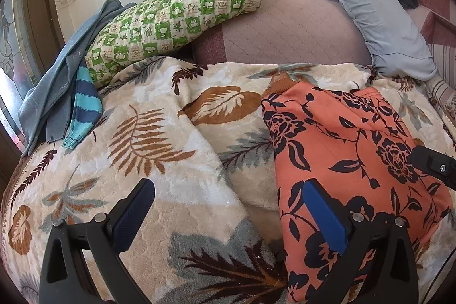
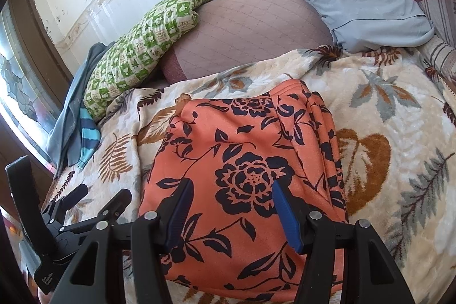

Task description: Fold small clothes

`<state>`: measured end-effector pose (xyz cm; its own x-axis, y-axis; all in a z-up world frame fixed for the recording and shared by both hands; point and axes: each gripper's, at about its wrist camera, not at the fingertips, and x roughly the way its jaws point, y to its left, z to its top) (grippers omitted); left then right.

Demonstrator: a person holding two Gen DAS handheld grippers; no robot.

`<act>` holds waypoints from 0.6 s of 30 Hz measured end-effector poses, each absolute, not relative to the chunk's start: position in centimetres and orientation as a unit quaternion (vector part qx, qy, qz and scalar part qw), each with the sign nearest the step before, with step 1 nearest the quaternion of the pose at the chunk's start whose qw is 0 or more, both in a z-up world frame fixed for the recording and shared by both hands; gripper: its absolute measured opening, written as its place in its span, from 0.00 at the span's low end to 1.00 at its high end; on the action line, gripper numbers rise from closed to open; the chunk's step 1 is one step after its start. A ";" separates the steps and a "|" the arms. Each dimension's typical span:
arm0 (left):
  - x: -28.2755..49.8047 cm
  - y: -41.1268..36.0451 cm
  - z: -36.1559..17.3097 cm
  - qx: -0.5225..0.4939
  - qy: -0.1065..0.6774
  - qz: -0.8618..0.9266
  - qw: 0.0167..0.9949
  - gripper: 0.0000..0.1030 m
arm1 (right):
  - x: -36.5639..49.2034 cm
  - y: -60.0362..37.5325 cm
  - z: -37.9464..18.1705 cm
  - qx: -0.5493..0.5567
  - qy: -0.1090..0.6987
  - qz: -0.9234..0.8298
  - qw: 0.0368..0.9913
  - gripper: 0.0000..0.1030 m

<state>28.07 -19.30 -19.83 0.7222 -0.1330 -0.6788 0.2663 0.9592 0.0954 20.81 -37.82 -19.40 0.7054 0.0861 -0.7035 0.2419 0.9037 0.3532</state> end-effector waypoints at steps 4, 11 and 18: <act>28.1 -19.3 -19.8 0.093 0.357 -0.109 0.923 1.00 | 20.8 -37.7 -19.6 0.212 0.383 -0.045 0.898 0.59; 28.0 -19.2 -19.8 0.089 0.356 -0.109 0.924 1.00 | 21.0 -37.6 -20.0 0.212 0.388 -0.045 0.896 0.59; 28.2 -19.0 -19.8 0.083 0.358 -0.109 0.924 1.00 | 21.0 -37.4 -20.1 0.209 0.388 -0.044 0.896 0.59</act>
<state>28.16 -19.03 -19.85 0.7203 -0.1417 -0.6791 0.2602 0.9626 0.0751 21.01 -37.38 -20.08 0.6946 0.0836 -0.7145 0.2415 0.9084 0.3411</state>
